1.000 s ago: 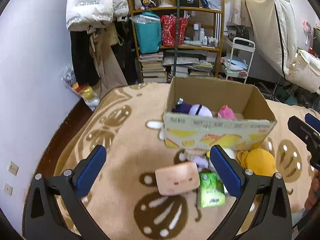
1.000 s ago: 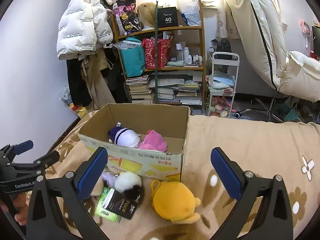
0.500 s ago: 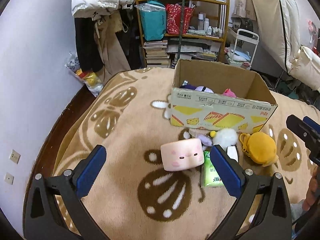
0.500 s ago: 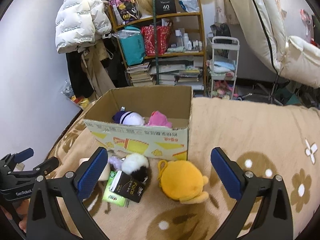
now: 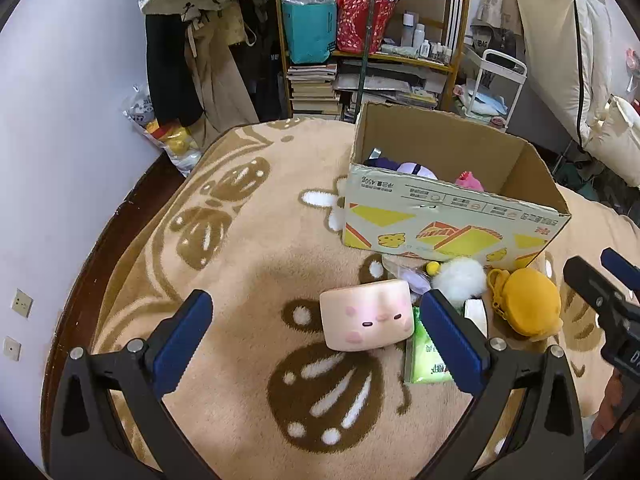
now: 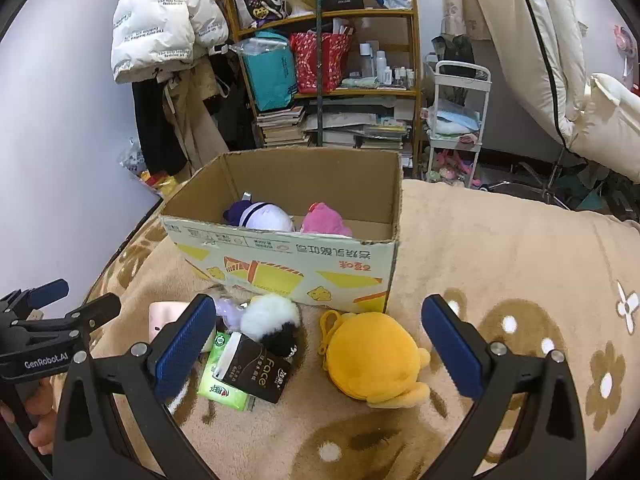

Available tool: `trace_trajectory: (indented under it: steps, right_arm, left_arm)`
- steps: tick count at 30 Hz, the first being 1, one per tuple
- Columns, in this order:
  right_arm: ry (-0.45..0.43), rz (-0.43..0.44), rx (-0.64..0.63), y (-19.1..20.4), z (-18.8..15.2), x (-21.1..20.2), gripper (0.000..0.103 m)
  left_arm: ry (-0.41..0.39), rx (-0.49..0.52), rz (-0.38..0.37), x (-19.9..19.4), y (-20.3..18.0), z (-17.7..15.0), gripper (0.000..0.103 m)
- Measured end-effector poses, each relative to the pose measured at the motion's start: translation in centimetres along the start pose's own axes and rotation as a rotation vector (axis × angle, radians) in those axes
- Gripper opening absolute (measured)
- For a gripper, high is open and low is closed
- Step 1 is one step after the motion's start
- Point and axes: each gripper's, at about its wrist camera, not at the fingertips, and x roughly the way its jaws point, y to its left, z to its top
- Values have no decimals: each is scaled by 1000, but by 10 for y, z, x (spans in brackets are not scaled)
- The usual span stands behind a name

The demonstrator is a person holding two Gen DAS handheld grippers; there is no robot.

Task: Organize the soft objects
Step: 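Move both tools back over the remaining toys beside the box, then grasp the pink-white cube plush with the left tool while the right grasps the black-white cup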

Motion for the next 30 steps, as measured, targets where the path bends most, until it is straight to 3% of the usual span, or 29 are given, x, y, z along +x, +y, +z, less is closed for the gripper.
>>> trace_trajectory:
  steps: [18,30]
  right_arm:
    - [131,20,-79,25,-14,46,103]
    - [248,61,-107,40,-29,73,103]
  left_arm:
    - [94,50,-15,47,-17,12,102]
    - [204,77,-45,77,-23,8,102]
